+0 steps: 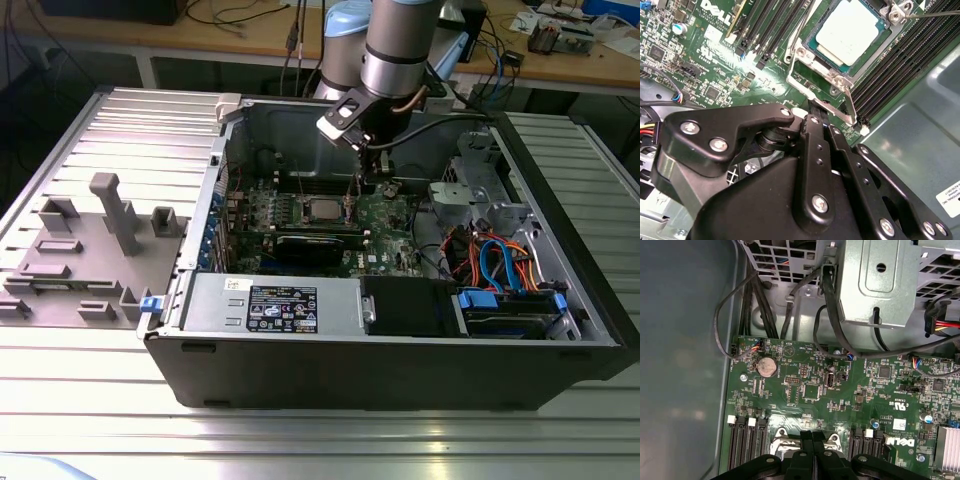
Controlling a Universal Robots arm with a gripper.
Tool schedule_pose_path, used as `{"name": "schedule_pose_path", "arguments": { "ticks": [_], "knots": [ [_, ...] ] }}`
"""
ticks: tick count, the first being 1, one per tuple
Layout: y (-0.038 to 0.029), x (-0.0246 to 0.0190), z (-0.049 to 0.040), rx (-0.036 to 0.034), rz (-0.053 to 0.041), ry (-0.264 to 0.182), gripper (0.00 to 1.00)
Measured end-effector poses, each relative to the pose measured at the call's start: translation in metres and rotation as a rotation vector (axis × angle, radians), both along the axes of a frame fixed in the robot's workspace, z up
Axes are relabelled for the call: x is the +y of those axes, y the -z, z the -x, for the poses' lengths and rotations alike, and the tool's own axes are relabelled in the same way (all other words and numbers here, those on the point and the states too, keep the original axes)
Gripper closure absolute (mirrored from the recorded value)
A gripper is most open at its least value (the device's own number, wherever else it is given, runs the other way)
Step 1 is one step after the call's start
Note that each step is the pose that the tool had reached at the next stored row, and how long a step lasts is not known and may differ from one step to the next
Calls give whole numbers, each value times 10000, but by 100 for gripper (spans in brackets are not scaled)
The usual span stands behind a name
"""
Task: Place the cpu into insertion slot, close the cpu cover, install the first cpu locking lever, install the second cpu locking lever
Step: 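Close the cpu cover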
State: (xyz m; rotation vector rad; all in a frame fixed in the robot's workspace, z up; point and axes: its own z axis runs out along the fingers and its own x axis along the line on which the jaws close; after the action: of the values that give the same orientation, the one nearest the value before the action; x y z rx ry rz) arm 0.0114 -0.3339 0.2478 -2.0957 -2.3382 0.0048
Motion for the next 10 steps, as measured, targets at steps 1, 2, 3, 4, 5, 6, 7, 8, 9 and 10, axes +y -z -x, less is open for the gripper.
{"name": "schedule_pose_path", "arguments": {
  "ticks": [1,2,3,4,5,6,7,8,9,10],
  "knots": [
    [0,0,3,0,0,0,89],
    [0,0,4,0,-1,-2,89],
    [0,0,16,0,0,0,89],
    [0,0,41,0,0,-1,89],
    [0,0,42,0,0,-1,89],
    [0,0,43,0,0,0,89],
    [0,0,45,0,0,1,89],
    [0,0,48,0,0,0,89],
    [0,0,49,-1,0,-1,89],
    [0,0,51,-1,0,-1,89]
  ]
}}
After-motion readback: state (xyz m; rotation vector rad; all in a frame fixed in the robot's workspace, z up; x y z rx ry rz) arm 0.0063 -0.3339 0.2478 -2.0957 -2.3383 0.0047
